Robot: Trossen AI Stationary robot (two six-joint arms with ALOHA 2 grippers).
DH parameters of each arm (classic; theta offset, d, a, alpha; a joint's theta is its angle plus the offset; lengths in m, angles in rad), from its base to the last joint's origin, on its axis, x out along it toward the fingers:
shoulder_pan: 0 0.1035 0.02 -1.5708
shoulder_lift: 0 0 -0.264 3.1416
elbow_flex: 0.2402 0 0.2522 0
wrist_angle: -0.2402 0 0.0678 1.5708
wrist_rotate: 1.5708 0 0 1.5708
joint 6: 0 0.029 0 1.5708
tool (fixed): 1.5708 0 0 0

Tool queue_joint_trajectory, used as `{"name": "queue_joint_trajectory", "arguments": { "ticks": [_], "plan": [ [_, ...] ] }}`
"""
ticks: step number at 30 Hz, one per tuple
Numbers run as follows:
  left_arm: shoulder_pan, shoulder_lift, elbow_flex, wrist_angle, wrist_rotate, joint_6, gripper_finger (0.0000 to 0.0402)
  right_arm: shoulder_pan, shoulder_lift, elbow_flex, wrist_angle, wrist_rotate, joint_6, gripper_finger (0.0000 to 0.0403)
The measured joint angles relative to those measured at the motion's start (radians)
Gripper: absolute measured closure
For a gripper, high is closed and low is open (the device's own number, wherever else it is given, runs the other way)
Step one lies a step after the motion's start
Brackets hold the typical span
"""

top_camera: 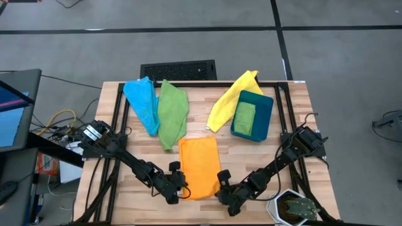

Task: Fold microfiber towels
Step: Fold the orange microfiber cloth

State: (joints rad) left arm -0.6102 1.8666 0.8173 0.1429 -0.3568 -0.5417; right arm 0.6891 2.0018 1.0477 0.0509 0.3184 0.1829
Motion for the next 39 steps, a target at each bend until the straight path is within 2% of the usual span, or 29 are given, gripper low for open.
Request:
{"name": "queue_joint_trajectory", "arguments": {
  "ticks": [7, 13, 16, 20, 29, 36, 39],
  "plan": [
    [0.004, 0.007, -0.001, -0.006, 0.031, -0.01, 0.0402, 0.006, -0.07, 0.064, -0.123, -0.007, -0.003, 0.0389],
    [0.015, 0.002, -0.002, -0.014, 0.07, -0.02, 0.0402, -0.058, -0.171, 0.068, -0.206, -0.01, -0.006, 0.0397],
    [0.027, -0.017, -0.002, -0.027, 0.1, -0.025, 0.0402, -0.103, -0.182, 0.067, -0.253, -0.053, -0.001, 0.0392],
    [0.048, -0.072, -0.008, -0.081, 0.126, -0.007, 0.0402, -0.152, -0.182, 0.067, -0.268, -0.101, 0.02, 0.039],
    [0.106, -0.186, -0.008, -0.175, 0.204, 0.067, 0.0401, -0.234, -0.197, 0.066, -0.313, -0.102, 0.045, 0.0391],
    [0.131, -0.319, -0.008, -0.332, 0.191, 0.078, 0.0401, -0.273, -0.199, 0.066, -0.357, -0.09, 0.061, 0.0396],
    [0.138, -0.383, -0.007, -0.394, 0.151, 0.086, 0.0401, -0.286, -0.2, 0.066, -0.372, -0.082, 0.067, 0.0391]
  ]
}}
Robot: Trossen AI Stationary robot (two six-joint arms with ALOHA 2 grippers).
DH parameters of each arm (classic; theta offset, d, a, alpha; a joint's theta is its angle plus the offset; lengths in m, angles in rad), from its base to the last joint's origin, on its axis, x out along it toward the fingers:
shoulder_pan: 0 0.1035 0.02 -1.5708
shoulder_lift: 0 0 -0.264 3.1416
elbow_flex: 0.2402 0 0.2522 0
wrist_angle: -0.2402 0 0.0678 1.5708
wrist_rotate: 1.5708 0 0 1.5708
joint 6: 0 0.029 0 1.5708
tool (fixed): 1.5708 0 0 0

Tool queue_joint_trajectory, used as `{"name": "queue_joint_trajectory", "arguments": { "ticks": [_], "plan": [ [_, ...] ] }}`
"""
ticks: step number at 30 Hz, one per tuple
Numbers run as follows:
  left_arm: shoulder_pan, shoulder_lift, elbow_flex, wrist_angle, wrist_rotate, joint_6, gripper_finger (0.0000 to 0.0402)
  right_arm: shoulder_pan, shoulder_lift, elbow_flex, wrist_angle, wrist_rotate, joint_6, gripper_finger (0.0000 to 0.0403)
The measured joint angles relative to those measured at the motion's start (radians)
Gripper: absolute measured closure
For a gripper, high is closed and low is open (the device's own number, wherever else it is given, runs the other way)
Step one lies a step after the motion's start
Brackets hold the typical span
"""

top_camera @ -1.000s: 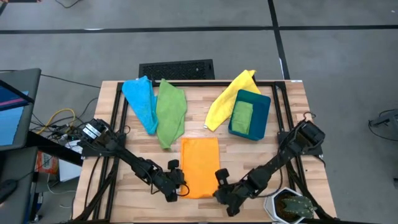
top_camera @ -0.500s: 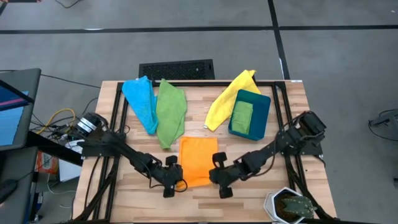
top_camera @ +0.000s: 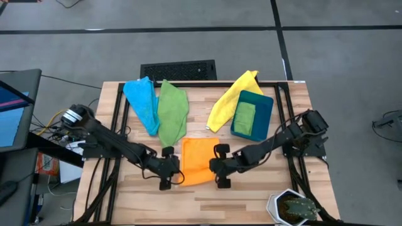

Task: Fold microfiber towels
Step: Fold the orange microfiber cloth

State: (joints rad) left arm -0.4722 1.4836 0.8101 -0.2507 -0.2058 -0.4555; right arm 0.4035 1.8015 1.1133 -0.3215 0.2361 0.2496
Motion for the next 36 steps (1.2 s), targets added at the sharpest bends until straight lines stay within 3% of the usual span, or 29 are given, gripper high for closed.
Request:
{"name": "queue_joint_trajectory", "arguments": {
  "ticks": [7, 17, 27, 32, 36],
  "plan": [
    [0.012, -0.098, 0.0, -0.063, -0.115, 0.017, 0.0401, -0.026, -0.001, 0.0, -0.041, 0.041, 0.014, 0.0394],
    [0.034, -0.106, 0.001, -0.103, -0.114, 0.045, 0.0401, -0.033, -0.019, 0.001, -0.072, 0.114, 0.058, 0.0391],
    [0.068, -0.088, 0.001, -0.082, -0.147, 0.126, 0.0401, -0.072, -0.017, -0.014, -0.13, 0.117, 0.125, 0.0386],
    [0.113, -0.073, -0.045, 0.103, -0.144, 0.254, 0.0401, -0.071, -0.017, -0.018, -0.121, 0.11, 0.121, 0.0391],
    [0.181, -0.042, -0.115, 0.309, -0.07, 0.29, 0.0402, -0.07, -0.016, -0.023, -0.122, 0.113, 0.143, 0.0387]
  ]
}}
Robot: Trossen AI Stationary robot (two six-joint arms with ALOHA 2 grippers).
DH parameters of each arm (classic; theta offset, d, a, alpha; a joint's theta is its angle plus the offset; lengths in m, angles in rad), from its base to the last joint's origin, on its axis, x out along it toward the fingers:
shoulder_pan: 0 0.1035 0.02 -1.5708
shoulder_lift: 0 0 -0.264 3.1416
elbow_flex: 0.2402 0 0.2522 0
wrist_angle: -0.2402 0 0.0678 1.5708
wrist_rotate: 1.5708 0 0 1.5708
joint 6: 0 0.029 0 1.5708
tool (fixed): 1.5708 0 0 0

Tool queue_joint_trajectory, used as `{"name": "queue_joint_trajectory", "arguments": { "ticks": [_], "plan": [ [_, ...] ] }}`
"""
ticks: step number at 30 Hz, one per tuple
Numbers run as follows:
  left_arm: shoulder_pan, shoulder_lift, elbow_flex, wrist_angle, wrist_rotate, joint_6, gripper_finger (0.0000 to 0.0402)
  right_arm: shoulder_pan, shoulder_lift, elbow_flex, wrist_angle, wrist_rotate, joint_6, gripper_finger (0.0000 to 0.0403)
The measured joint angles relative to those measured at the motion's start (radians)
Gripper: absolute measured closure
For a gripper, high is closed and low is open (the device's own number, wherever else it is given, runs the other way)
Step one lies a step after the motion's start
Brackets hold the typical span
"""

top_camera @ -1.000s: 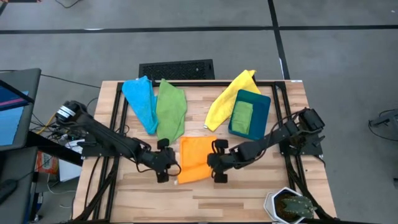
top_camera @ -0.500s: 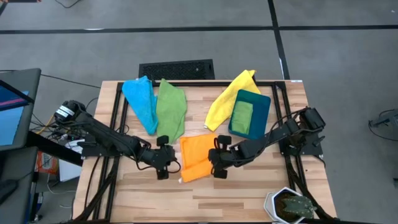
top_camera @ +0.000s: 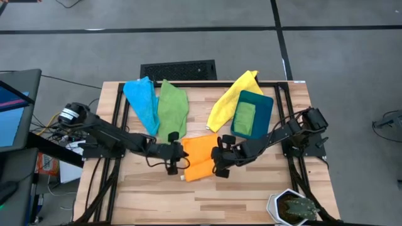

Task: Fold microfiber towels
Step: Fold the orange microfiber cloth

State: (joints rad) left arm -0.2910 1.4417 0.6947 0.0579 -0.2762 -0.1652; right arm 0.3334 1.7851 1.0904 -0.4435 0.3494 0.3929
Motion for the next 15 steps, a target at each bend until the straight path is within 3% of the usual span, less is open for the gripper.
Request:
{"name": "queue_joint_trajectory", "arguments": {
  "ticks": [6, 10, 15],
  "plan": [
    [0.089, 0.122, -0.042, 0.163, 0.12, 0.034, 0.0401, 0.0, -0.004, 0.0, 0.001, 0.0, 0.001, 0.039],
    [0.112, 0.219, -0.041, 0.185, 0.208, 0.05, 0.0401, 0.0, -0.004, 0.0, -0.025, 0.007, 0.032, 0.0388],
    [0.114, 0.293, -0.038, 0.198, 0.247, 0.05, 0.0402, -0.001, -0.004, -0.003, -0.085, 0.016, 0.061, 0.0388]
  ]
}}
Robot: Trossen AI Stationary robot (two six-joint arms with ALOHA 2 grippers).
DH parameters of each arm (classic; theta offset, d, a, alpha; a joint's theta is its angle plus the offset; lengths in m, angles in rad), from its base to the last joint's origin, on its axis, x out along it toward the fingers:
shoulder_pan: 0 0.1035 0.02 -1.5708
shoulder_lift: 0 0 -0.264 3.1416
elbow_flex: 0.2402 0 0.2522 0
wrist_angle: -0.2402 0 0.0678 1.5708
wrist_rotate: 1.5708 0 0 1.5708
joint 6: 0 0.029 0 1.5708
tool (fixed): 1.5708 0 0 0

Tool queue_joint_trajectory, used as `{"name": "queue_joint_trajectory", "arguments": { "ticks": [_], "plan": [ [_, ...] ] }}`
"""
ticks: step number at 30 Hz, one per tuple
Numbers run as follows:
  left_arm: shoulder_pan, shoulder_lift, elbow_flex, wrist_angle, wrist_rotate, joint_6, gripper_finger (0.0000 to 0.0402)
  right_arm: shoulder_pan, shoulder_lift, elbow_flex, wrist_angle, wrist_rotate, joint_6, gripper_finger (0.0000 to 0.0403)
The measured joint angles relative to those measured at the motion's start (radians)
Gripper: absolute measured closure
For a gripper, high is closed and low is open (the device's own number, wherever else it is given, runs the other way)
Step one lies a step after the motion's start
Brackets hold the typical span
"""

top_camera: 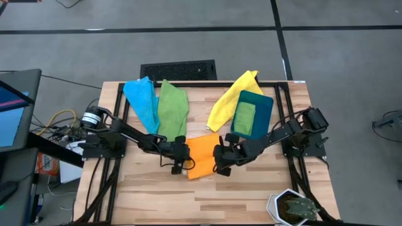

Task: Fold microfiber towels
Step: Fold the orange microfiber cloth

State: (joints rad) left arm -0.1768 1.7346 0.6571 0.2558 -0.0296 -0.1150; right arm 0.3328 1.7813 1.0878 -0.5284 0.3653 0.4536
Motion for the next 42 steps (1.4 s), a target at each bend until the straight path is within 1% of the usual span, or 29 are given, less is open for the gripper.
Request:
{"name": "queue_joint_trajectory", "arguments": {
  "ticks": [4, 8, 15, 20, 24, 29, 32, 35, 37, 39, 41, 42],
  "plan": [
    [0.0, 0.01, 0.0, 0.003, -0.001, 0.007, 0.0402, -0.001, 0.0, -0.033, 0.027, 0.0, 0.032, 0.0389],
    [0.0, 0.011, 0.0, -0.006, -0.002, 0.026, 0.0402, -0.01, 0.0, -0.058, 0.06, 0.0, 0.07, 0.0382],
    [0.0, 0.013, 0.0, -0.003, -0.002, 0.025, 0.0402, -0.034, 0.001, -0.091, 0.103, 0.001, 0.073, 0.0385],
    [0.0, 0.003, 0.0, -0.009, -0.002, 0.002, 0.0402, -0.043, 0.006, -0.092, 0.106, 0.0, 0.071, 0.0374],
    [0.0, -0.052, -0.007, -0.057, -0.03, -0.018, 0.0401, -0.038, 0.006, -0.092, 0.111, -0.019, 0.06, 0.037],
    [0.0, -0.191, -0.004, -0.149, -0.118, -0.02, 0.0401, -0.032, 0.006, -0.092, 0.116, -0.026, 0.036, 0.0369],
    [0.0, -0.279, -0.005, -0.204, -0.129, -0.02, 0.0401, -0.032, 0.006, -0.092, 0.129, -0.026, 0.036, 0.0368],
    [-0.002, -0.355, -0.005, -0.196, -0.128, -0.052, 0.0401, -0.032, 0.006, -0.092, 0.155, -0.026, 0.034, 0.0368],
    [-0.009, -0.371, -0.003, -0.115, -0.076, -0.059, 0.0401, -0.032, 0.006, -0.092, 0.183, -0.026, 0.015, 0.0368],
    [-0.026, -0.37, -0.002, -0.067, -0.028, -0.054, 0.0401, -0.032, 0.006, -0.092, 0.204, -0.026, -0.005, 0.0368],
    [-0.047, -0.333, -0.002, -0.05, -0.035, -0.05, 0.0401, -0.032, 0.006, -0.091, 0.212, -0.026, -0.016, 0.0368],
    [-0.056, -0.313, -0.002, -0.063, -0.056, -0.05, 0.0401, -0.033, 0.006, -0.091, 0.211, -0.026, -0.017, 0.0368]
  ]
}}
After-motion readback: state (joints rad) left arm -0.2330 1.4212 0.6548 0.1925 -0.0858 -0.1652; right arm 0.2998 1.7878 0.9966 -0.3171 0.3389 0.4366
